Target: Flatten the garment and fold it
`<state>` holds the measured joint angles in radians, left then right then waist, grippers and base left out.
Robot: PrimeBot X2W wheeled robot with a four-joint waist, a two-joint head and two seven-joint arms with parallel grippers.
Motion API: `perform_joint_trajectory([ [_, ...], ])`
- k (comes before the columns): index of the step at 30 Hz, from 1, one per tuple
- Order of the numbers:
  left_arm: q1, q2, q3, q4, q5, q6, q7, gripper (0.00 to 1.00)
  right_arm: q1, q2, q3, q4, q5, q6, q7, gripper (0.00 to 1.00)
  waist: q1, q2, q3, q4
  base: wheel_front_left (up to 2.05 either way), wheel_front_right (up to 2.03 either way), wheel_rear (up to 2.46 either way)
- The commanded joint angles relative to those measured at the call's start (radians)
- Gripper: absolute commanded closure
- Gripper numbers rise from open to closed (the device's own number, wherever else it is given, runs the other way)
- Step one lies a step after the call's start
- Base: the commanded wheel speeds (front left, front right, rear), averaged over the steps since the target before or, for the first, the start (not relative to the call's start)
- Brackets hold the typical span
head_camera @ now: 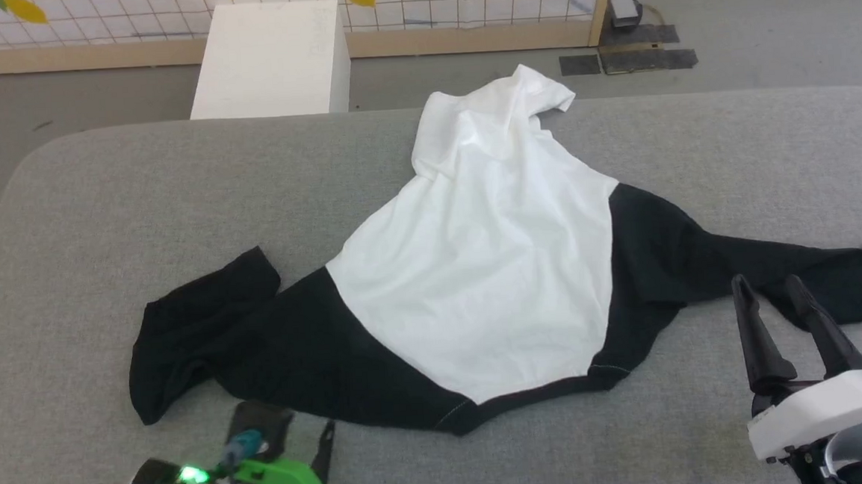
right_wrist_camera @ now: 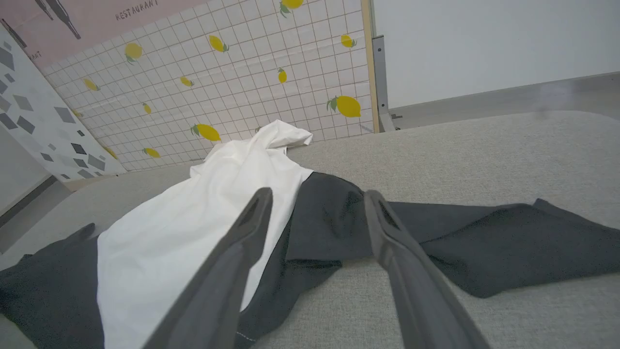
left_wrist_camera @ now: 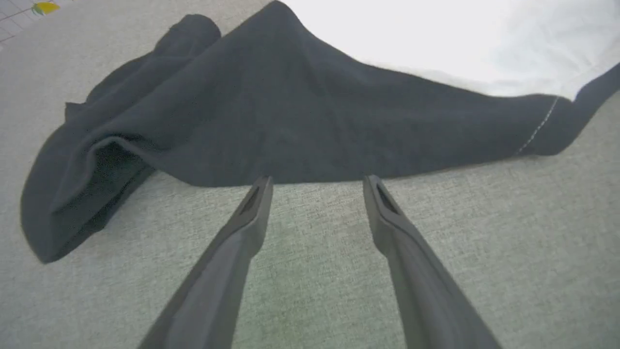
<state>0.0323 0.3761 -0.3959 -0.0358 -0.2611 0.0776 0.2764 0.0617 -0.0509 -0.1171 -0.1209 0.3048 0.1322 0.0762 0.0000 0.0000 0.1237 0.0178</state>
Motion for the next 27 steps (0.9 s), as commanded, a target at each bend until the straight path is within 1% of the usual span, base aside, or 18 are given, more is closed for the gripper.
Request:
perform_joint_trajectory([
  [1,-0.045,0.013,-0.013,0.013,0.017,-0.022,0.021,0.00,0.002,0.001,0.004,-0.009,-0.007,-0.002,0.003,0.00,0.0000,0.0000,0.009,0.000,0.00,0.00,0.00],
  [5,-0.129,0.050,-0.082,0.081,0.066,-0.099,0.090,0.00,-0.015,0.001,0.019,-0.007,-0.004,-0.002,0.003,0.00,0.0000,0.0000,0.025,-0.009,0.00,0.00,0.00],
  [7,-0.159,0.058,-0.107,0.117,0.081,-0.125,0.112,0.00,-0.020,0.001,0.024,-0.003,-0.003,-0.002,0.001,0.00,0.0000,0.0000,0.031,-0.016,0.00,0.00,0.00],
  [8,-0.187,0.070,-0.134,0.165,0.096,-0.145,0.150,0.00,-0.021,0.001,0.023,-0.004,-0.004,-0.002,0.001,0.00,0.0000,0.0000,0.039,-0.025,0.00,0.00,0.00],
  [12,-0.217,0.068,-0.144,0.199,0.103,-0.151,0.146,0.00,-0.027,0.001,0.019,-0.005,-0.003,-0.002,-0.002,0.00,0.0000,0.0000,0.052,-0.036,0.00,0.00,0.00],
  [16,-0.241,0.045,-0.143,0.238,0.095,-0.143,0.130,0.00,-0.033,0.001,0.017,0.000,0.004,-0.002,-0.008,0.00,0.0000,0.0000,0.064,-0.041,0.00,0.00,0.00],
  [17,-0.244,0.040,-0.142,0.246,0.090,-0.141,0.128,0.28,-0.034,0.001,0.019,0.002,0.005,-0.002,-0.009,0.00,0.0000,0.0000,0.065,-0.042,0.00,0.00,0.00],
  [18,-0.243,0.030,-0.135,0.256,0.077,-0.137,0.128,0.91,-0.036,0.001,0.021,0.005,0.008,-0.002,-0.010,0.00,0.0000,0.0000,0.066,-0.042,0.00,0.00,0.00],
  [19,-0.242,0.025,-0.130,0.261,0.067,-0.134,0.127,1.00,-0.037,0.001,0.022,0.007,0.010,-0.002,-0.011,0.00,0.0000,0.0000,0.066,-0.043,0.00,0.00,0.00],
  [23,-0.228,0.010,-0.091,0.258,0.032,-0.098,0.088,1.00,-0.039,0.001,0.019,0.016,0.013,-0.002,-0.016,0.00,0.0000,0.0000,0.063,-0.037,0.00,0.00,0.00],
  [27,-0.183,0.007,-0.030,0.236,-0.010,-0.042,0.045,1.00,-0.039,0.001,0.012,0.028,0.009,-0.002,-0.014,0.00,0.0000,0.0000,0.055,-0.025,0.00,0.00,0.00],
])
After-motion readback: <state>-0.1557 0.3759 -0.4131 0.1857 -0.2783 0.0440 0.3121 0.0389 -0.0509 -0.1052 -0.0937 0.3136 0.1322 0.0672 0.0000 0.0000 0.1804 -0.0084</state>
